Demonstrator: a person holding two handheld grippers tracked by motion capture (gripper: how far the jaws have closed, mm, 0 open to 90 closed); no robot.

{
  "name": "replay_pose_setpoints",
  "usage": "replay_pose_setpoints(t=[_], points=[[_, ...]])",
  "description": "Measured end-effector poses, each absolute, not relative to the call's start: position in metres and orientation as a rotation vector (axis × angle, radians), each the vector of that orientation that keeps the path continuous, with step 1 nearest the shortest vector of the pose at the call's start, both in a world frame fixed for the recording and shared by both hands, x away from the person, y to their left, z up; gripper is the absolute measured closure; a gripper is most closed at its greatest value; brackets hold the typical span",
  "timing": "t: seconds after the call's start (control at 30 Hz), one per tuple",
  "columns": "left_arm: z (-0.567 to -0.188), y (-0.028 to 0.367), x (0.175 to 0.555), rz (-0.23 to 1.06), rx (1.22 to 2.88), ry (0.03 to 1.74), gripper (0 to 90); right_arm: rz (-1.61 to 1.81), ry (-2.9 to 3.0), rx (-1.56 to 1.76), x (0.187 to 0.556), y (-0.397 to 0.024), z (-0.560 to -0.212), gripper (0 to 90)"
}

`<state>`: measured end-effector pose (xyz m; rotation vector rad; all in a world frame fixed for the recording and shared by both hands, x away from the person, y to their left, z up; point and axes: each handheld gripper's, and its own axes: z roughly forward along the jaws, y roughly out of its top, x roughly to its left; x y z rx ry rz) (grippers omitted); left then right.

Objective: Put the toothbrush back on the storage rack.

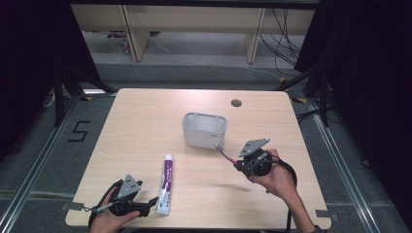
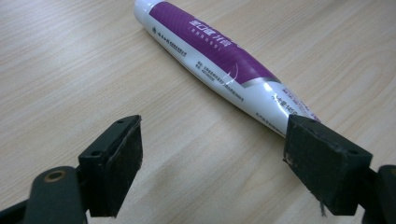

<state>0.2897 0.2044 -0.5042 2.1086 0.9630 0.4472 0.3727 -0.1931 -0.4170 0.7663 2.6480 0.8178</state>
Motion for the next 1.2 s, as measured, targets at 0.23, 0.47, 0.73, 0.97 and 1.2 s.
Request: replay_pose_setpoints(t=[0.23, 0.47, 0.73, 0.97, 1.2], points=[[-0.504, 0.205, 0.289, 0.448, 2.112, 0.959, 19.1, 1.006, 2.554, 0.784, 0.385, -0.197, -0.405, 83.7], [-0.503, 0.206, 0.290, 0.455, 2.133, 0.952, 19.1, 1.111, 2.480, 0.816, 0.392, -0.198, -0.398, 83.7], [-0.503, 0.206, 0.290, 0.453, 2.132, 0.949, 19.1, 1.202, 2.428, 0.824, 0.402, -0.198, -0.395, 83.7], [-0.504, 0.205, 0.290, 0.447, 2.111, 0.960, 19.1, 1.251, 2.382, 0.817, 0.411, -0.195, -0.388, 83.7], [-0.504, 0.205, 0.290, 0.448, 2.107, 0.963, 19.1, 1.284, 2.353, 0.843, 0.419, -0.194, -0.383, 83.8]])
